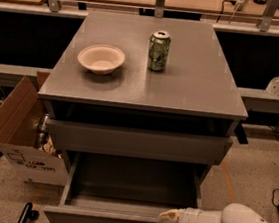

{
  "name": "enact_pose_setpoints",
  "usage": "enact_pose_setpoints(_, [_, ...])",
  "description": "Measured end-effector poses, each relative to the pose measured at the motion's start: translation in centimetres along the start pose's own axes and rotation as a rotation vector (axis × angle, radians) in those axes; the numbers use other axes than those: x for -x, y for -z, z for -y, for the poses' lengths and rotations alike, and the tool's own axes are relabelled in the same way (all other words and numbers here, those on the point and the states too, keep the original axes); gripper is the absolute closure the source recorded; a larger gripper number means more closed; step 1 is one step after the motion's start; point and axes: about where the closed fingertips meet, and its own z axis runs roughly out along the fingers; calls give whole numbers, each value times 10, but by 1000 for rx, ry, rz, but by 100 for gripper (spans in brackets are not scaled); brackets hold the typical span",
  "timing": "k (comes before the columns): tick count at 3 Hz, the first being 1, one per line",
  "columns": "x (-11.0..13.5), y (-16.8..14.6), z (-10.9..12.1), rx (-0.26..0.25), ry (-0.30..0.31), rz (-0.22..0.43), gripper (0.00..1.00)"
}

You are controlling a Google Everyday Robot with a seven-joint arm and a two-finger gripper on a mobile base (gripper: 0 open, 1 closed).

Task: Close middle drawer

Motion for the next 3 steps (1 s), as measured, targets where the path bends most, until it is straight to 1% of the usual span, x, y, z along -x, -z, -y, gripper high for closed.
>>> enact_pose_setpoints(1, [-11, -17, -8, 22, 24, 43, 95])
enact_pose_setpoints(2, [-10, -17, -8, 22, 24, 42, 100])
enact_pose_setpoints(3, [-22, -38, -22, 31, -1, 30, 100])
